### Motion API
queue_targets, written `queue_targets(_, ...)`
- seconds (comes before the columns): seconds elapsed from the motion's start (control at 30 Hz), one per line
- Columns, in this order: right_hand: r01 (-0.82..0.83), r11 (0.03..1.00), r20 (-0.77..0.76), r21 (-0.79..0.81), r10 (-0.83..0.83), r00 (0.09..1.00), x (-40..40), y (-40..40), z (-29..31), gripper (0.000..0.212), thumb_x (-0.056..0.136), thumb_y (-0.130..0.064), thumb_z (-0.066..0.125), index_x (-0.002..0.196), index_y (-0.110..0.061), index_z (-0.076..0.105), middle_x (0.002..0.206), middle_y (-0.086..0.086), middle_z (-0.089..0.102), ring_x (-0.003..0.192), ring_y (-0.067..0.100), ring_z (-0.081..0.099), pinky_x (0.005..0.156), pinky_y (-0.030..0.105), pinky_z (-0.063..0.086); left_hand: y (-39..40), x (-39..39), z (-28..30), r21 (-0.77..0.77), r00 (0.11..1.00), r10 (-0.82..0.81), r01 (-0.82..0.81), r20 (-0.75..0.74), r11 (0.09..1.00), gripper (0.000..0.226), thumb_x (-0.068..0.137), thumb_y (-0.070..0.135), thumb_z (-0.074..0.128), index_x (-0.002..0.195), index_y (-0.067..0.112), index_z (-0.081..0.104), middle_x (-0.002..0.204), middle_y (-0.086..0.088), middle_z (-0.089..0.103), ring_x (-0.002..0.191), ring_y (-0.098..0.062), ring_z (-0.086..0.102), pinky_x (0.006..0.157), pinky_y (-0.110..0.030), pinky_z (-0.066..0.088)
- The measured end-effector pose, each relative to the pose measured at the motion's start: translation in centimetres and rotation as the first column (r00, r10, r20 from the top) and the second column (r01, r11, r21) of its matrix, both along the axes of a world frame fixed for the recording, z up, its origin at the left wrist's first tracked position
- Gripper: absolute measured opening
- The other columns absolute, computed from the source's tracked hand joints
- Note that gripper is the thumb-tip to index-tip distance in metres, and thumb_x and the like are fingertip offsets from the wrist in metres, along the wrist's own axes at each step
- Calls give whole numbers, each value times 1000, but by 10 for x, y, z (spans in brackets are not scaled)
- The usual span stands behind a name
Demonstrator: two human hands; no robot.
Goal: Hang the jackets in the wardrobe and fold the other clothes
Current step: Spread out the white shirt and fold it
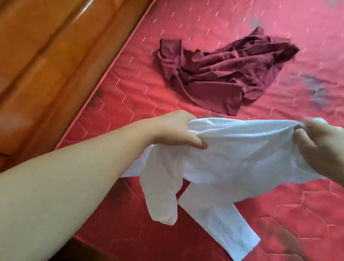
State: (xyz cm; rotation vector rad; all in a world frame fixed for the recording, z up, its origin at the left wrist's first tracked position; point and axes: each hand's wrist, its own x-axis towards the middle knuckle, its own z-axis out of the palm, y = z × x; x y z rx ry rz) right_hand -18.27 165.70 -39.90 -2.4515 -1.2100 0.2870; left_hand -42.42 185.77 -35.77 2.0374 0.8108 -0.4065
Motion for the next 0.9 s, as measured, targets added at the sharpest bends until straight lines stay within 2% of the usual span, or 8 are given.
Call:
queue_targets(0.13, -148, 980, 175, -134, 171, 970, 27, -48, 65, 22, 94, -25, 45, 83, -9, 55, 72, 18, 64, 66, 41, 58, 57, 40, 40, -2, 28, 79, 124, 978, -169, 184, -123, 975, 21, 71, 36, 80, 86, 22, 73, 81, 5, 74, 73, -10, 71, 59, -20, 53)
queue_targets(0.27, -64, 996, 216, -63, 76, 973, 37, -70, 128, 16, 92, -16, 47, 85, -17, 61, 80, 4, 67, 75, 35, 60, 64, 40, 42, -18, 47, 148, 202, 936, -270, 316, -224, 927, 25, 72, 43, 78, 87, 23, 73, 75, 10, 73, 67, -9, 70, 54, -19, 54)
queue_targets(0.43, 87, 994, -63, -62, -91, 994, 9, -82, 184, 26, 81, 0, 51, 67, -23, 52, 65, 1, 57, 66, 27, 53, 58, 36, 43, -44, 32, 224, -23, 979, -100, 106, 176, 994, 26, 80, 22, 70, 103, 33, 71, 91, 3, 75, 78, -14, 73, 63, -29, 60)
queue_targets(0.5, -60, 991, -236, -122, 30, 971, -17, -89, 207, 31, 76, 3, 58, 84, -27, 57, 78, 0, 63, 72, 25, 60, 58, 28, 46, -60, 25, 252, -132, 944, -4, 50, 330, 990, 33, 81, 16, 69, 109, 34, 69, 94, 3, 74, 79, -12, 72, 61, -26, 58)
queue_targets(0.57, -170, 985, -570, -11, 134, 811, -49, -91, 240, 53, 79, 4, 68, 118, -29, 53, 106, 2, 67, 94, 19, 67, 72, 26, 56, -79, 18, 277, -135, 907, 7, 55, 421, 989, 43, 80, 10, 69, 116, 34, 65, 99, 4, 71, 80, -10, 72, 61, -25, 58)
queue_targets(0.67, -194, 968, -736, 162, 249, 629, -89, -83, 285, 64, 80, -17, 79, 133, -32, 46, 121, -1, 65, 109, 13, 65, 82, 25, 55, -102, 10, 312, -23, 865, -101, 128, 491, 991, 55, 78, 1, 65, 120, 36, 61, 103, 9, 68, 92, -9, 67, 73, -27, 60)
queue_targets(0.77, -128, 977, -599, 170, 206, 774, -116, -79, 324, 25, 90, -27, 66, 110, -11, 68, 107, 8, 73, 95, 21, 70, 83, 34, 58, -110, -5, 337, 295, 850, -297, 177, 436, 939, 63, 79, 2, 62, 132, 36, 53, 112, 11, 62, 96, -10, 60, 74, -19, 54)
queue_targets(0.9, 126, 907, -545, 401, 125, 829, -122, -85, 374, 23, 95, -25, 58, 96, -10, 76, 84, 3, 73, 73, 13, 65, 70, 28, 55, -108, -35, 338, 506, 850, -335, 95, 408, 857, 57, 74, 26, 79, 125, 35, 56, 99, 18, 61, 83, 0, 58, 65, -14, 49)
